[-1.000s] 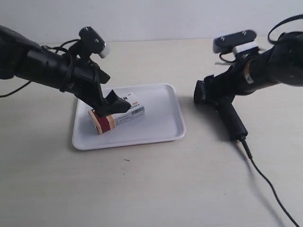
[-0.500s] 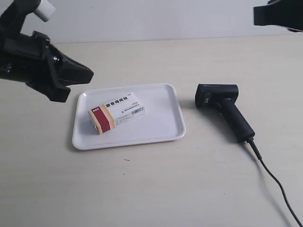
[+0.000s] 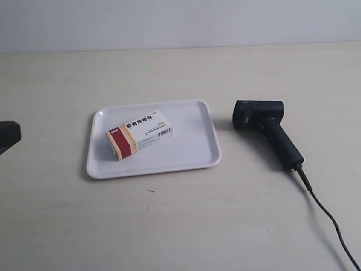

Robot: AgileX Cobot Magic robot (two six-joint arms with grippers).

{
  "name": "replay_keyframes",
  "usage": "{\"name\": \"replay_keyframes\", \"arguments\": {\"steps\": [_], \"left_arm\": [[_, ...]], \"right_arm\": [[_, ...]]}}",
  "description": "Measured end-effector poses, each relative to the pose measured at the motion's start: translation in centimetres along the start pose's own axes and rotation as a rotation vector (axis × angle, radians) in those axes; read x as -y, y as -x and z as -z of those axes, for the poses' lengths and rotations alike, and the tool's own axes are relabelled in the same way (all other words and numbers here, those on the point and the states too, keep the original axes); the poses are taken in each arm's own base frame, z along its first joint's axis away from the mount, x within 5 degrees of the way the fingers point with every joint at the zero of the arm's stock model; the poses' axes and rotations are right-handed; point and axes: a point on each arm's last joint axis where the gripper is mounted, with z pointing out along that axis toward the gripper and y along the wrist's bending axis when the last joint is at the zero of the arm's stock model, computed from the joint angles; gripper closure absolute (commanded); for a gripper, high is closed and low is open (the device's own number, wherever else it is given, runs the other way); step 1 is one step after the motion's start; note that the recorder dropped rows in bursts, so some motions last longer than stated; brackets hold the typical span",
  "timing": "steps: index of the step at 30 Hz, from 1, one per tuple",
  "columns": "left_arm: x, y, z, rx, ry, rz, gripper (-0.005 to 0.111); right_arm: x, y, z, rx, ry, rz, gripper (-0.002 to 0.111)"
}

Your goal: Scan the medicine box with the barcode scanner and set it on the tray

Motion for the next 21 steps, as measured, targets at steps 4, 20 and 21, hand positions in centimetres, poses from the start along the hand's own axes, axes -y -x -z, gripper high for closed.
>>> {"name": "replay_keyframes", "arguments": {"steps": [4,20,21], "left_arm": [[0.8,-1.3,2.0,0.098,-0.010,-0.025,0.105],[-1.1,-3.7,6.0,0.378,0.440,-0.107,0.105],[-1.3,-4.0,6.1,0.383,0.476,-0.103,0.105]], "right_arm": [[0.0,0.1,0.4,0.015,0.001,-0.004,0.108],[0.1,0.1,0.4,0.016,0.000,-0.002,0.108],[0.1,0.1,0.4,0.016,0.000,-0.002,0.108]]}}
